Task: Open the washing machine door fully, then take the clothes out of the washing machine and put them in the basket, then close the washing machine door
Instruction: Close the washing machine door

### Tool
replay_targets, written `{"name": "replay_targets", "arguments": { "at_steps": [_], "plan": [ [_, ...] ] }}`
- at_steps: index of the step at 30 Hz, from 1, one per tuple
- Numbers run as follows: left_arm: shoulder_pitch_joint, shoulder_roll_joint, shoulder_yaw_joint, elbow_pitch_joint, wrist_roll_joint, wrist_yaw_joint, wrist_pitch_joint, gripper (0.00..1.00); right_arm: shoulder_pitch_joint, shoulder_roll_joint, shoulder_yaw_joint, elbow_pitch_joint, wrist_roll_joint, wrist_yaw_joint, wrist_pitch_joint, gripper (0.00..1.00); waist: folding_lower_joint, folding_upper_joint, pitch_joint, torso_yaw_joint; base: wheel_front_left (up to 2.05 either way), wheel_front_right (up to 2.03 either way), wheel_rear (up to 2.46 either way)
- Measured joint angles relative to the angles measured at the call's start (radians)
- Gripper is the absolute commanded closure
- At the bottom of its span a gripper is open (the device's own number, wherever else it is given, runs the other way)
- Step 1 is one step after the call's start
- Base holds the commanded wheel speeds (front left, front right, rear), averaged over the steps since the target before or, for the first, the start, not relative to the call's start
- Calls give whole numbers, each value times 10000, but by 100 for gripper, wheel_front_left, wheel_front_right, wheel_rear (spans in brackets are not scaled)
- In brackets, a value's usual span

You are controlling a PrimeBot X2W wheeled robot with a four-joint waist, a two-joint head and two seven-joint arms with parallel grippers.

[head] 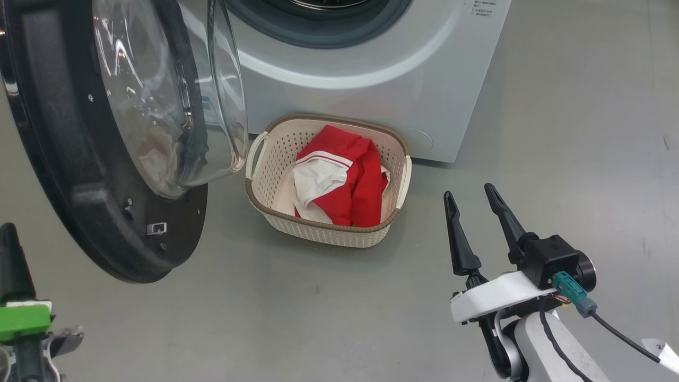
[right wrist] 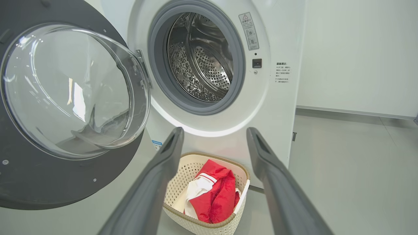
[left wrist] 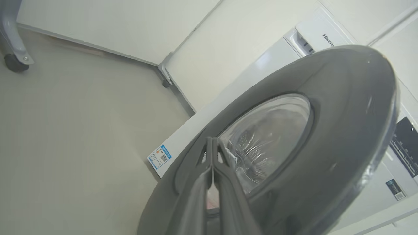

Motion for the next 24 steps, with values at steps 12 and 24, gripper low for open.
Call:
{"name": "replay_targets", "arguments": {
  "at_steps": [12,24],
  "plan": [
    [-573,-58,1733,412,-4886,17,2853,100,-1,2,13,-36,0,-73,0,0,0,0,125,-55,0,0,0],
    [-857,117,1695,483,-7189,1051,5455,100,-6,2,-6,-65,88,-84,0,0,0,0,154,-87,0,0,0]
  ]
}}
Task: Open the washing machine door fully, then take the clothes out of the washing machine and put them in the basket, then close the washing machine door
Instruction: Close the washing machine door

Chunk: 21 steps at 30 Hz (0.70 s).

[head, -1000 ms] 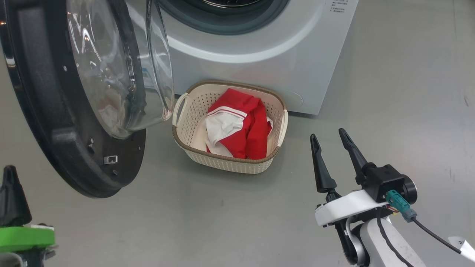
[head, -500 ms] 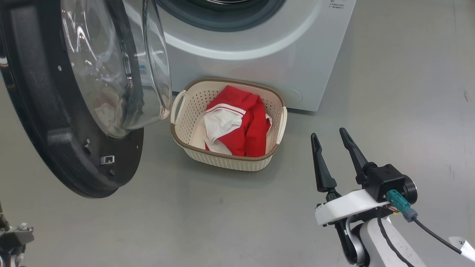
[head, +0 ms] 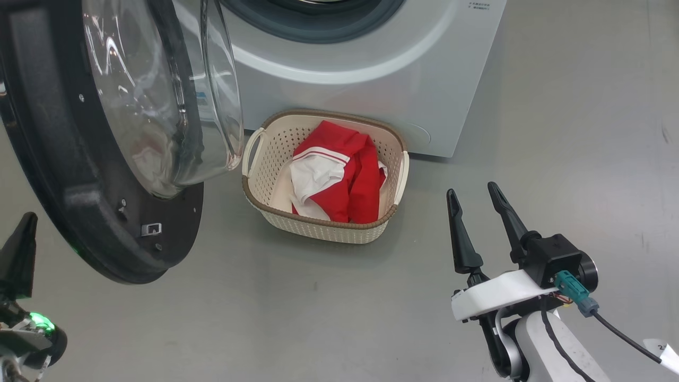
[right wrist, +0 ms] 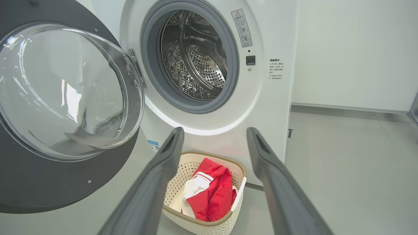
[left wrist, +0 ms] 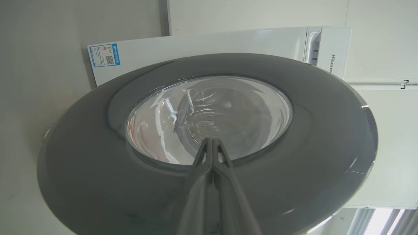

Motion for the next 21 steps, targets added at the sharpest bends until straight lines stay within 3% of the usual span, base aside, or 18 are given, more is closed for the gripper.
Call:
{"name": "replay_targets", "arguments": {
  "at_steps": [12,21],
  "plan": [
    [15,403,-548,-681,-629,362,1808,100,-3,0,-2,15,0,0,0,0,0,0,-67,-71,0,0,0],
    [171,453,-516,-980,-1018,378,2236,100,-3,0,21,31,0,2,0,0,0,0,-145,-145,0,0,0]
  ]
}}
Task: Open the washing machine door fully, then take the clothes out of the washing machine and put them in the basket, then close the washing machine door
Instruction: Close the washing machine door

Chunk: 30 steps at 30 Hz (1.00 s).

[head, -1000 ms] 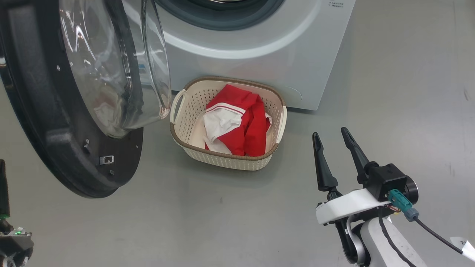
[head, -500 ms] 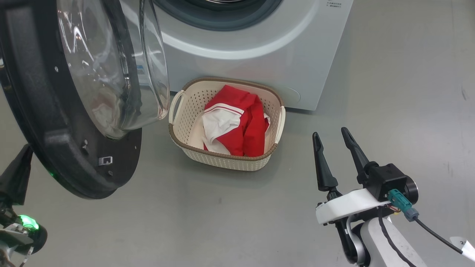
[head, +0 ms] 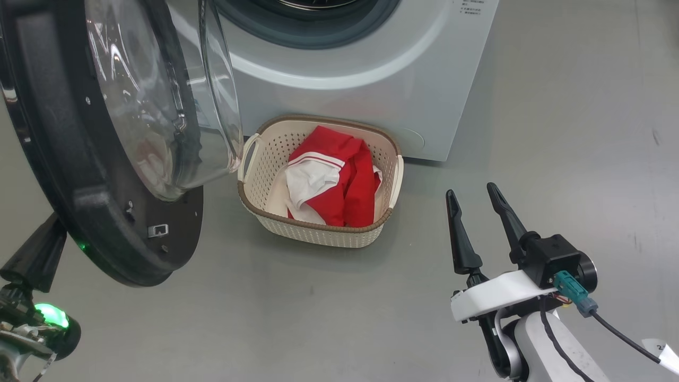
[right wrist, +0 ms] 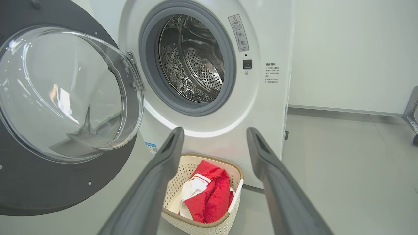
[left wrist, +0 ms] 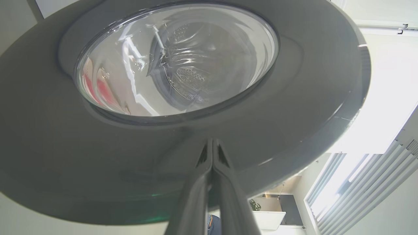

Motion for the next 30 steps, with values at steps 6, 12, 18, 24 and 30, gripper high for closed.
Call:
{"name": "replay_targets", "arguments": {
  "at_steps": [6,12,18,24,30],
  "plan": [
    [51,-98,-167,-176,-94,171,226,100,-1,0,113,2,0,12,0,0,0,0,-17,-84,0,0,0],
    [212,-196,-439,-443,-90,244,359,100,-3,8,284,29,2,23,0,0,0,0,-17,-333,0,0,0],
    [260,-303,-652,-606,-8,291,385,100,-10,8,351,12,107,21,0,0,0,0,5,-695,0,0,0],
    [259,-334,-755,-779,10,349,384,100,-14,8,355,-94,240,-10,0,0,0,0,70,-1156,0,0,0],
    [244,-512,-991,-897,19,472,341,100,-26,8,322,-190,322,-104,0,0,0,0,192,-1666,0,0,0]
  ]
}}
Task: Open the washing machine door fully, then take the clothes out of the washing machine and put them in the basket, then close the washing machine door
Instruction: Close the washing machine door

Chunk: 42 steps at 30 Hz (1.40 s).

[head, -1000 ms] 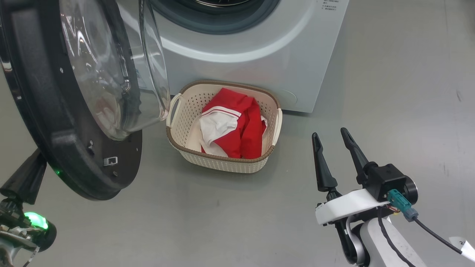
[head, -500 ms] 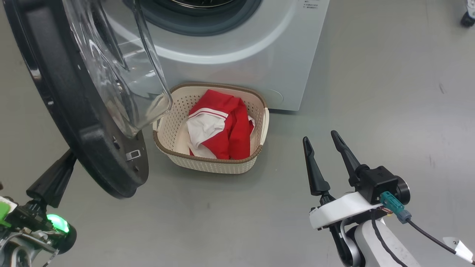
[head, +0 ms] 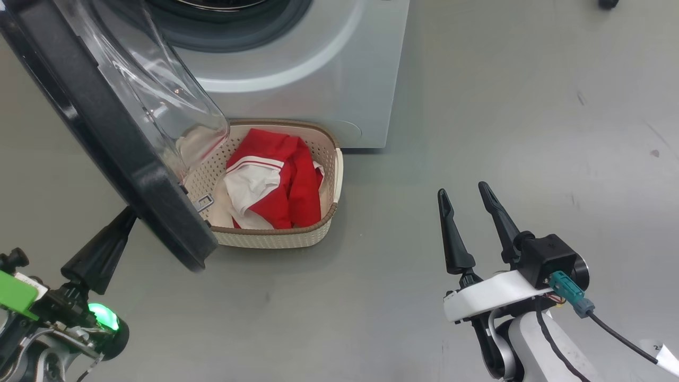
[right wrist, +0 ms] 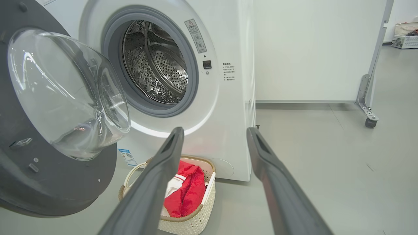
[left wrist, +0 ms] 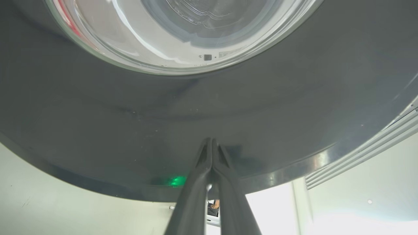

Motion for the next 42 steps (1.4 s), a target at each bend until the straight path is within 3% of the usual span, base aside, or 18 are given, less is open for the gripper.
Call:
{"name": "replay_targets", "arguments": {
  "at_steps": [17,42],
  "plan": [
    [-857,-307,-48,115,203,215,-723,100,-91,2,17,-286,117,-153,0,0,0,0,449,-1432,0,0,0],
    [-2547,-366,652,1133,1929,230,-3290,100,-172,17,221,-840,729,-418,0,0,0,0,985,-3858,0,0,0]
  ]
}}
